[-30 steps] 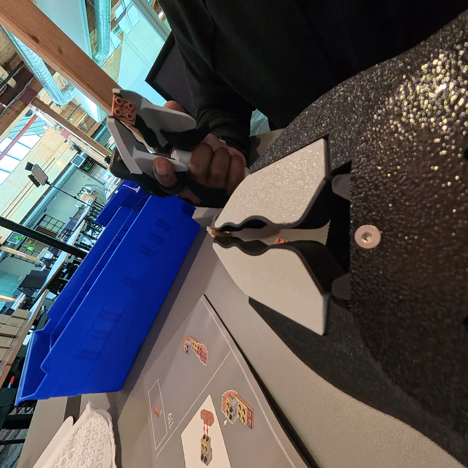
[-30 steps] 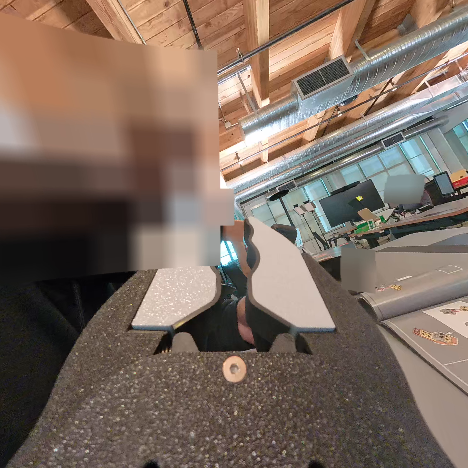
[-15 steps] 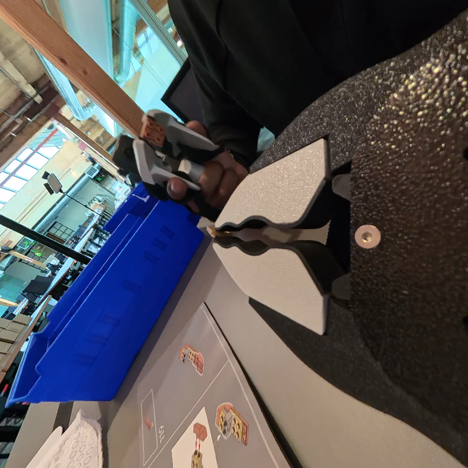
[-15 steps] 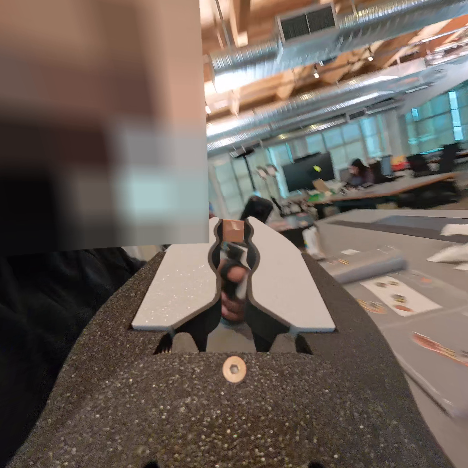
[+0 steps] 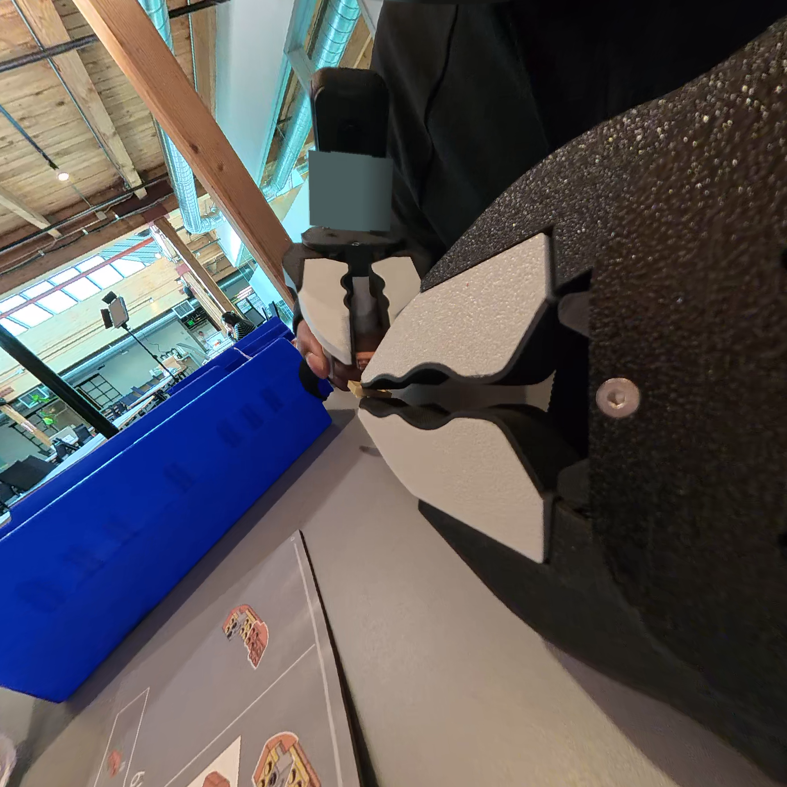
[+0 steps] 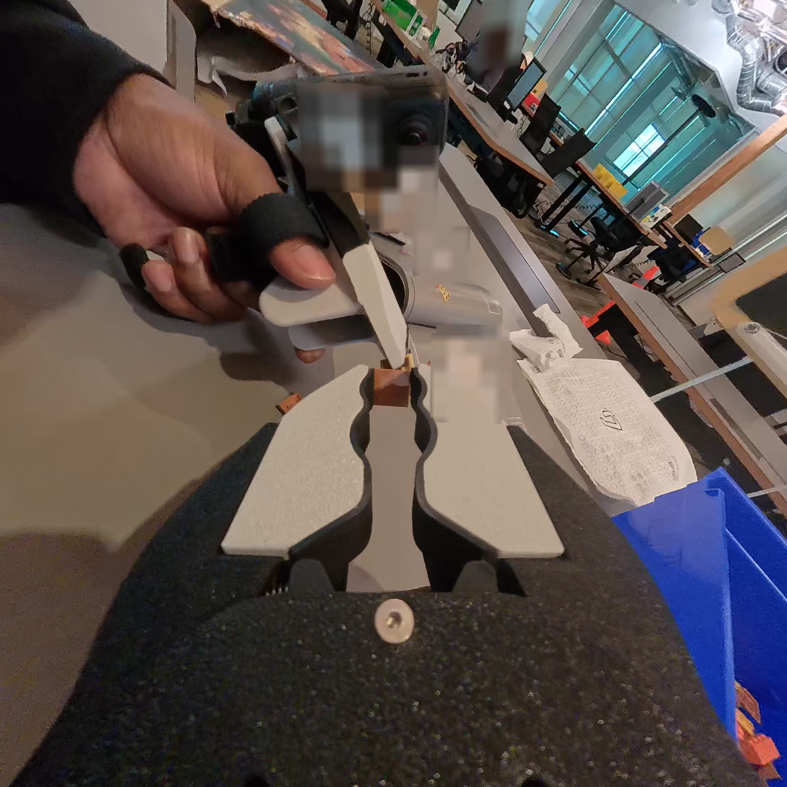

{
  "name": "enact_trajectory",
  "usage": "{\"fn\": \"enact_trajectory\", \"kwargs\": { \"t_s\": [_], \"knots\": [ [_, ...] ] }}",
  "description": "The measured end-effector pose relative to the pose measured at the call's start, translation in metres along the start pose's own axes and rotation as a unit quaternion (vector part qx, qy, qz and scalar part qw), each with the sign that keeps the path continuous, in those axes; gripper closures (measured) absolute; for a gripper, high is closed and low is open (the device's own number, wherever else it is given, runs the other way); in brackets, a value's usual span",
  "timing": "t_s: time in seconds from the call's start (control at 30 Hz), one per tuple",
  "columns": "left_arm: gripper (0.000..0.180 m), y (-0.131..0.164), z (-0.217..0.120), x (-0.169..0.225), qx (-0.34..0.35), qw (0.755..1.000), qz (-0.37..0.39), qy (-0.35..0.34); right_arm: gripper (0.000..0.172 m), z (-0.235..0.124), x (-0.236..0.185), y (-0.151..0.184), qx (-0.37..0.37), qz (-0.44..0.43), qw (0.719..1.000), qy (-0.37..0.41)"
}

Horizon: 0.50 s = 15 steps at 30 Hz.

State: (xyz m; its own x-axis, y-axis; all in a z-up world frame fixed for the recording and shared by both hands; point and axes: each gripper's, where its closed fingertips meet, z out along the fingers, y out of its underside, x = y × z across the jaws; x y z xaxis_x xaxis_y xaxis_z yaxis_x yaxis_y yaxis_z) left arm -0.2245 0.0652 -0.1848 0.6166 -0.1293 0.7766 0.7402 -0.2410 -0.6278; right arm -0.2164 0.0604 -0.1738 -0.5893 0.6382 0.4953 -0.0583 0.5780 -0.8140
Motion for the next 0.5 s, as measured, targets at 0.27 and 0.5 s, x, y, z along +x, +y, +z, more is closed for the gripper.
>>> {"fn": "enact_trajectory", "kwargs": {
  "t_s": [0.27, 0.5],
  "knots": [
    [0.176, 0.0046, 0.0014, -0.0035, -0.014, 1.0, -0.006, -0.011, 0.156, 0.0049, -0.0021, 0.0099, -0.039, -0.043, 0.998, 0.01],
    [0.176, 0.0023, -0.0001, -0.0038, -0.006, 1.0, -0.011, -0.009, 0.156, 0.0033, -0.0018, 0.0043, -0.018, -0.046, 0.999, 0.018]
  ]
}}
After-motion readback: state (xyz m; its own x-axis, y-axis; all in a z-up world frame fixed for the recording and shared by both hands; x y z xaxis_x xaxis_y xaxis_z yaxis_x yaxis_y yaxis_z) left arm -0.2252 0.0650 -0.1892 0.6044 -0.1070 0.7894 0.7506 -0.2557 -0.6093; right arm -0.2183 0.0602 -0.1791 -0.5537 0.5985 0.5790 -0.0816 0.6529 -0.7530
